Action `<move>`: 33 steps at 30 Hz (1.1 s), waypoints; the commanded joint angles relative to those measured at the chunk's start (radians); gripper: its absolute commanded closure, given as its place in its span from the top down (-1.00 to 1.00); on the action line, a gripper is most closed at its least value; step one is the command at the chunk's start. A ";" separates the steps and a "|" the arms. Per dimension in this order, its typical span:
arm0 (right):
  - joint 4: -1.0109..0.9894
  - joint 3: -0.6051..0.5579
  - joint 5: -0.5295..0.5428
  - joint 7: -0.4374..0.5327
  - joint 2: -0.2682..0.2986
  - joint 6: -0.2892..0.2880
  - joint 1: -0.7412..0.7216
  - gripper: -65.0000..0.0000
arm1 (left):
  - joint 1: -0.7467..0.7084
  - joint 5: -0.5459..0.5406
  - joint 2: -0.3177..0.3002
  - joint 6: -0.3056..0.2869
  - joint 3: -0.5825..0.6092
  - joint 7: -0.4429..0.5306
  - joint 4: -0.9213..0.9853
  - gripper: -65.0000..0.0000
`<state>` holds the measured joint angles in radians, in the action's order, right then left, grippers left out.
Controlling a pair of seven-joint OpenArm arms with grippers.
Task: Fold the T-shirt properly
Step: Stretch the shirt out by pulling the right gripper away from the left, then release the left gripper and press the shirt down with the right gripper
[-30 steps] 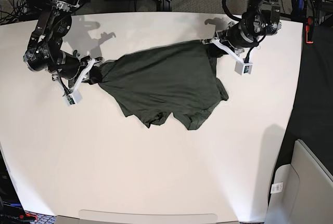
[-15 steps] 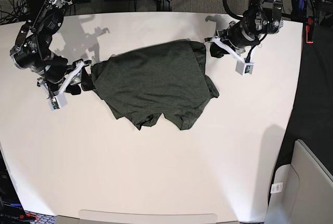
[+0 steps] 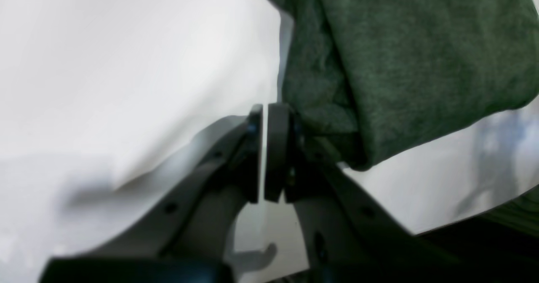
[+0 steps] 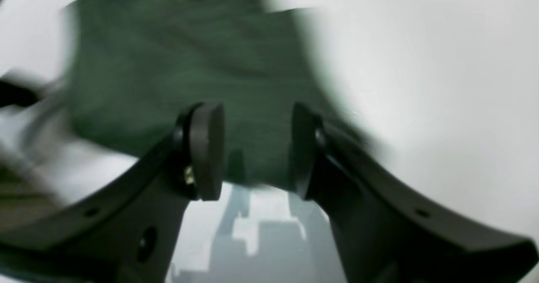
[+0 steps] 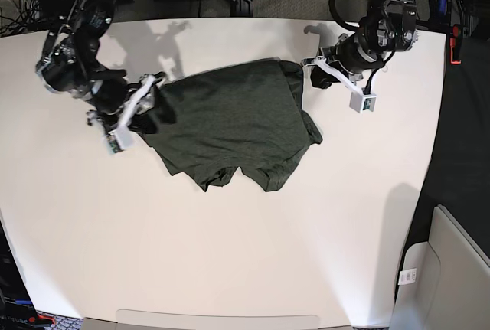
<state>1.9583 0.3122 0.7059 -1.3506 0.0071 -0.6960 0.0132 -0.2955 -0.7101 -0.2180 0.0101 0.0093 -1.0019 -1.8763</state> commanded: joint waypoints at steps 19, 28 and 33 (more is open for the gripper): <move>-0.302 -0.539 -0.355 0.027 -0.138 -0.002 -0.155 -0.72 | 0.002 -0.004 -0.004 0.001 -0.346 0.002 -0.016 -0.98; -0.412 -0.549 -0.555 0.116 -0.135 -0.002 -0.243 -0.72 | 0.002 -0.004 -0.004 0.001 -0.343 0.002 -0.016 -0.98; -0.412 -0.542 -0.682 0.127 -0.121 -0.002 -0.266 -0.72 | 0.002 -0.004 -0.004 0.001 -0.343 0.002 -0.016 -0.98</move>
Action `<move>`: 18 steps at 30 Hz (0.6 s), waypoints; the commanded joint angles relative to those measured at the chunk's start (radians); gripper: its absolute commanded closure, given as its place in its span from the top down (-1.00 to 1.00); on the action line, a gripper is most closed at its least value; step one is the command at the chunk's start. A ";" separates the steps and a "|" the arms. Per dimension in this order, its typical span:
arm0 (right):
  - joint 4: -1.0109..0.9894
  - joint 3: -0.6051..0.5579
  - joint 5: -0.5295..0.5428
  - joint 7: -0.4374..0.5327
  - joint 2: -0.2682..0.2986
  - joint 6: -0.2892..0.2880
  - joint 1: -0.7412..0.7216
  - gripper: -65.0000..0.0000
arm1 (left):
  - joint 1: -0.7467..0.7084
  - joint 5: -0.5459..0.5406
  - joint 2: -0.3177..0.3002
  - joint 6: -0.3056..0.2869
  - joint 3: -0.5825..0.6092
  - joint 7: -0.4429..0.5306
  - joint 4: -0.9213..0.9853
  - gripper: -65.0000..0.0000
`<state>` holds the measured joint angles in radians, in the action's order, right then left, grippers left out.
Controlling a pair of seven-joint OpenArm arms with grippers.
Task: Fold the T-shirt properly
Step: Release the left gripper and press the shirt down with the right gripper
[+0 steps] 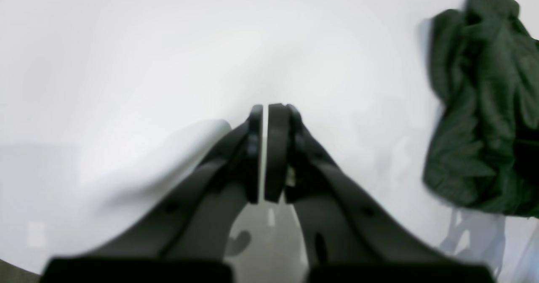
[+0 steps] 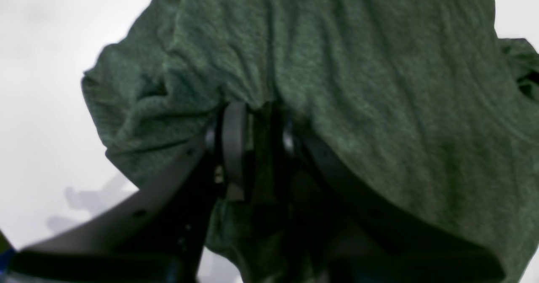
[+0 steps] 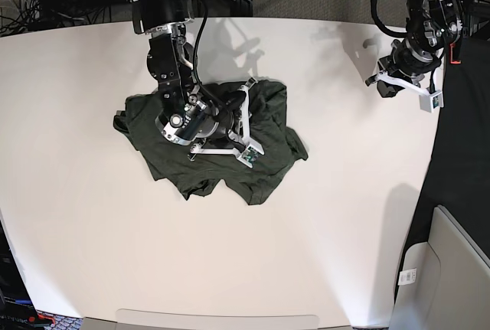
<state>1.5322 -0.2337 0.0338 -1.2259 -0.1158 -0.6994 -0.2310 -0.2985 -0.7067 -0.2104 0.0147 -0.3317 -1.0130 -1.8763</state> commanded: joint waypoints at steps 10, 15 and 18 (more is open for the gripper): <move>-0.083 0.156 -0.076 0.054 0.071 0.001 -0.084 -0.72 | 0.005 -0.008 -0.011 -0.003 -0.002 0.013 -0.018 -0.98; -0.147 0.179 -0.079 0.142 0.104 0.001 -0.121 -0.72 | 0.005 -0.008 -0.011 -0.003 -0.002 0.013 -0.019 -0.98; -0.192 0.181 -0.081 0.165 0.127 0.001 -0.150 -0.72 | 0.005 -0.008 -0.011 -0.003 -0.002 0.012 -0.019 -0.98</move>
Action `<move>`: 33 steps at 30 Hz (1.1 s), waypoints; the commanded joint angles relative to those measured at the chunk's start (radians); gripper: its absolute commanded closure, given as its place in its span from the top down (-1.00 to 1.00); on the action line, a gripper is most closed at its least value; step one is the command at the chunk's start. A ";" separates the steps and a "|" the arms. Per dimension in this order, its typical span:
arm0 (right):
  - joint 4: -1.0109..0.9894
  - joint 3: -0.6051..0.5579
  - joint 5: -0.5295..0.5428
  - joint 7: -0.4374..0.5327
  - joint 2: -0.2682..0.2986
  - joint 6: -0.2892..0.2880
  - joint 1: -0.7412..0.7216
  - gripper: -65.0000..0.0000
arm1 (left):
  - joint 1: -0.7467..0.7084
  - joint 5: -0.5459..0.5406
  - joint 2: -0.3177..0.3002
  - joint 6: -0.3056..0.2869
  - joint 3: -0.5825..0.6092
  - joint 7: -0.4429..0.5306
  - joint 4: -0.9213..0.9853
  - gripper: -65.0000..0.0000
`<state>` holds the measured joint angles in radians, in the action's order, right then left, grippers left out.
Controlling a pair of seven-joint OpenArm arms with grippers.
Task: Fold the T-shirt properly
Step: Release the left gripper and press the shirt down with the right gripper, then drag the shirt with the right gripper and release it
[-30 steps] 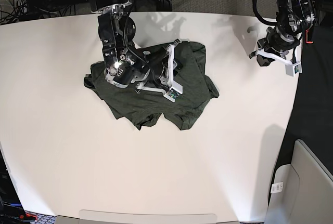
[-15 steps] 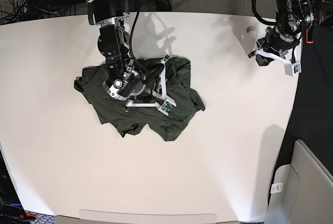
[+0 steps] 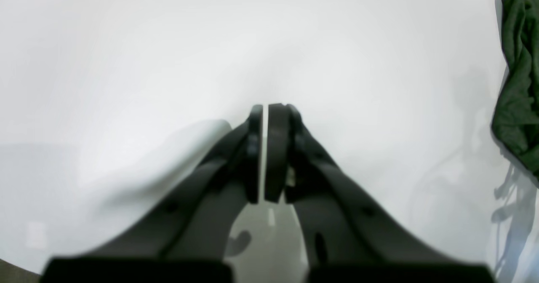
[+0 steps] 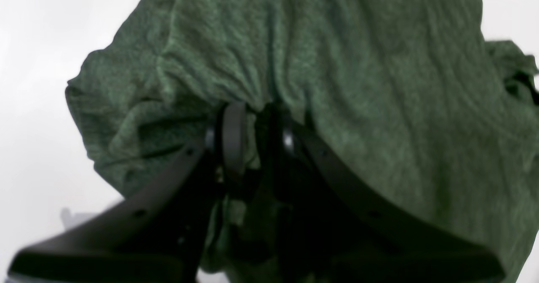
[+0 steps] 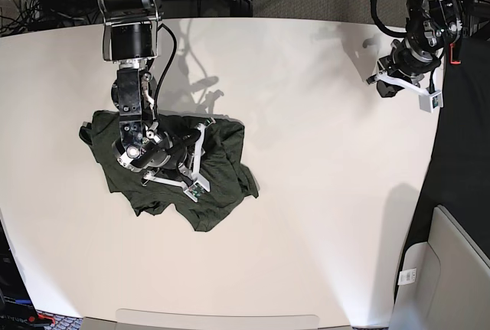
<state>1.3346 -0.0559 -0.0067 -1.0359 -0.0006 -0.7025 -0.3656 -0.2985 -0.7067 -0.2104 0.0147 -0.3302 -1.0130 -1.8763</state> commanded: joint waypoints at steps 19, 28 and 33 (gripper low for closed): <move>0.584 0.006 0.218 -0.225 0.081 0.004 0.245 -0.73 | 0.003 -0.008 -0.013 -0.003 -0.004 0.012 -0.019 -0.98; 0.688 0.336 0.325 -0.228 0.139 0.004 0.405 -0.73 | 0.008 -0.008 -0.013 -0.003 -0.004 0.012 -0.018 -0.98; 0.664 0.426 0.336 -0.225 0.195 0.004 0.408 -0.73 | 0.011 -0.008 -0.013 -0.003 0.003 0.012 -0.016 -0.98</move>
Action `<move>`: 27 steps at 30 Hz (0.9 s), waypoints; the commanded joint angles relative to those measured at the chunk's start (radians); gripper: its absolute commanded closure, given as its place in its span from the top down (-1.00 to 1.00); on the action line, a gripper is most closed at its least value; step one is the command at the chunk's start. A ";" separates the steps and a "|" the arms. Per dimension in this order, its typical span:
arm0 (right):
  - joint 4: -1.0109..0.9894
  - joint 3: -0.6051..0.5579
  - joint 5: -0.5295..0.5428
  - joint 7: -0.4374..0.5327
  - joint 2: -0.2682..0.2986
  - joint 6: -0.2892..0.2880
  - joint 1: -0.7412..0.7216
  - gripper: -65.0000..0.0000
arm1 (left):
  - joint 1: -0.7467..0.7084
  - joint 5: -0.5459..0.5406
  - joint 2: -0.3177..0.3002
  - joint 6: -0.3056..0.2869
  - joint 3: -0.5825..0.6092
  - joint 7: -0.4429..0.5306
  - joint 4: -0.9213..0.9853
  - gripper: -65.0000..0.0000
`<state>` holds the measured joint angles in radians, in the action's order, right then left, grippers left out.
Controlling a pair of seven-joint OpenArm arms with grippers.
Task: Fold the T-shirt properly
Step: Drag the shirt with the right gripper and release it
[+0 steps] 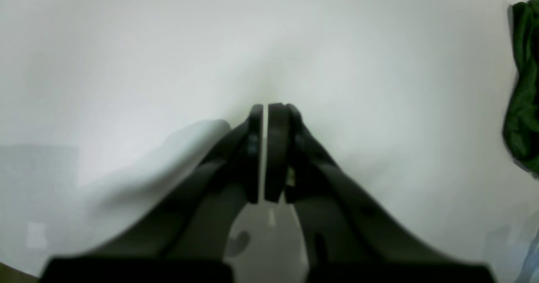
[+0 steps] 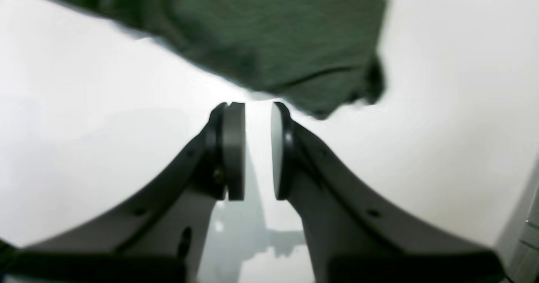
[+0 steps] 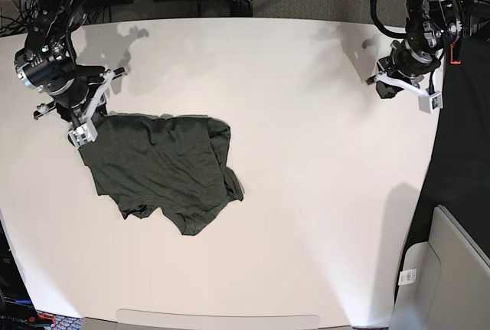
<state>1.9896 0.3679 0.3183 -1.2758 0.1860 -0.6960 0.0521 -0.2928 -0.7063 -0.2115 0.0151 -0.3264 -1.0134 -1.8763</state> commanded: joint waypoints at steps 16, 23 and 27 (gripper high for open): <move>-0.412 -0.054 -0.172 0.153 -0.053 -0.002 -0.219 -0.73 | 0.004 -0.009 -0.010 -0.004 -0.006 0.012 -0.018 -0.98; -0.531 -0.056 -0.229 0.264 -0.056 -0.002 -0.301 -0.73 | 0.000 -0.009 -0.010 -0.004 -0.007 0.015 -0.018 -0.98; -0.600 -0.056 -0.227 0.295 -0.056 -0.002 -0.352 -0.73 | -0.001 -0.009 -0.010 -0.004 -0.007 0.015 -0.019 -0.98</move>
<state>1.3758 0.3119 0.0818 -0.9997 0.1215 -0.6964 -0.2768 -0.2962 -0.7094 -0.2104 0.0143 -0.3275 -1.0130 -1.8767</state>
